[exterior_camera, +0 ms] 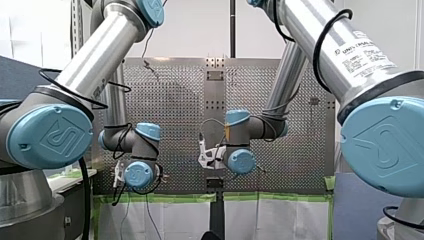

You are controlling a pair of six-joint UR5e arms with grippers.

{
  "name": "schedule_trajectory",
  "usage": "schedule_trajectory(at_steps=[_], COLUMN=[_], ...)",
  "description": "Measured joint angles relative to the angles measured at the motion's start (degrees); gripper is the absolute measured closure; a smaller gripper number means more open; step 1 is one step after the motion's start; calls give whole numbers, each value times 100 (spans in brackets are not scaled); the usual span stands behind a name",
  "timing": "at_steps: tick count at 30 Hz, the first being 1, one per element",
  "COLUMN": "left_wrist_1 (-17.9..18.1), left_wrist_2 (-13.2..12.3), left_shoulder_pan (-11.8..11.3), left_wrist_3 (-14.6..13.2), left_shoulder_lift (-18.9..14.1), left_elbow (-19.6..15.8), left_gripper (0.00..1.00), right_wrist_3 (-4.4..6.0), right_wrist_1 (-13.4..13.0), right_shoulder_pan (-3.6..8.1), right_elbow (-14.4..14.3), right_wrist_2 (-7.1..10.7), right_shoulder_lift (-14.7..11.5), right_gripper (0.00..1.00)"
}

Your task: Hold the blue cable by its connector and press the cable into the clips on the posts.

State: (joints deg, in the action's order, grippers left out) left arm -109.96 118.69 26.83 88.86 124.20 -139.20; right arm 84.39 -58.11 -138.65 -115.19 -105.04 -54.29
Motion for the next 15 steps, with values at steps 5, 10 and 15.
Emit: schedule_trajectory(at_steps=[5, 10, 15], left_wrist_1=[38, -115, -370], left_wrist_2=[-89, -207, -111], left_shoulder_pan=[-90, -278, -355], left_wrist_3=[90, 316, 578], left_shoulder_lift=[-40, -250, -511], left_elbow=[41, 219, 267], left_gripper=[98, 98, 98], right_wrist_3=[49, 249, 489], right_wrist_1=[48, 247, 490], right_shoulder_pan=[28, 12, 12], right_elbow=[51, 250, 486], right_wrist_2=[-50, -249, -479], right_shoulder_lift=[50, 135, -45], right_gripper=[100, 100, 100])
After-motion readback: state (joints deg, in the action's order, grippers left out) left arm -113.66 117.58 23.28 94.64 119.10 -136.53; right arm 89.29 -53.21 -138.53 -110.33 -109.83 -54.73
